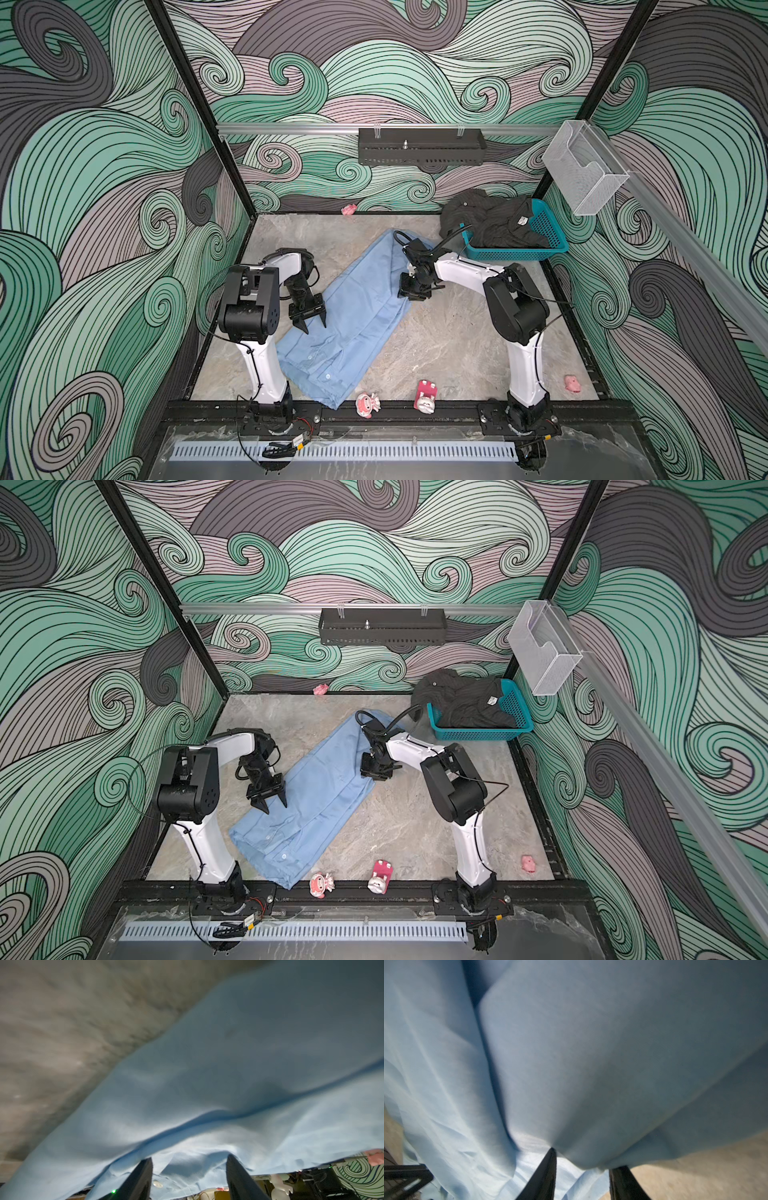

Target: Fold and stack the long sleeve shirts

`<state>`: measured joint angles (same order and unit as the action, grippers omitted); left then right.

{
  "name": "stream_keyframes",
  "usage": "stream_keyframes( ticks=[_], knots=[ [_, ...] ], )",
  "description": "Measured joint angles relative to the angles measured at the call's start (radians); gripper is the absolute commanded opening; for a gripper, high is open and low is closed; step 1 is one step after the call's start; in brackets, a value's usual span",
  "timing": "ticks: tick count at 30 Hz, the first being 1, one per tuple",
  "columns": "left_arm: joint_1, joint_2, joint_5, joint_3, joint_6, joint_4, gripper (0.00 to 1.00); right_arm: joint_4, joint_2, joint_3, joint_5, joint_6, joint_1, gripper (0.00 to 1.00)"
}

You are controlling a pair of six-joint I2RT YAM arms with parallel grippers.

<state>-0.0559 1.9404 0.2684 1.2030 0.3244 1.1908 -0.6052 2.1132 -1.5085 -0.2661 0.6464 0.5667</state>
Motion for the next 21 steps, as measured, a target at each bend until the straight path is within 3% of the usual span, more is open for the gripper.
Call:
stream_keyframes(
  ticks=[6, 15, 21],
  knots=[
    [-0.066, 0.036, 0.073, 0.010, 0.041, -0.032, 0.53, -0.050, 0.195, -0.313, -0.021, -0.069, -0.068, 0.40],
    [-0.200, 0.074, 0.286, 0.072, 0.208, -0.167, 0.53, -0.252, 0.556, -0.962, -0.022, -0.159, -0.131, 0.39],
    [-0.269, 0.043, 0.378, 0.028, 0.303, -0.281, 0.57, -0.328, 0.590, -1.054, -0.022, -0.193, -0.140, 0.40]
  ],
)
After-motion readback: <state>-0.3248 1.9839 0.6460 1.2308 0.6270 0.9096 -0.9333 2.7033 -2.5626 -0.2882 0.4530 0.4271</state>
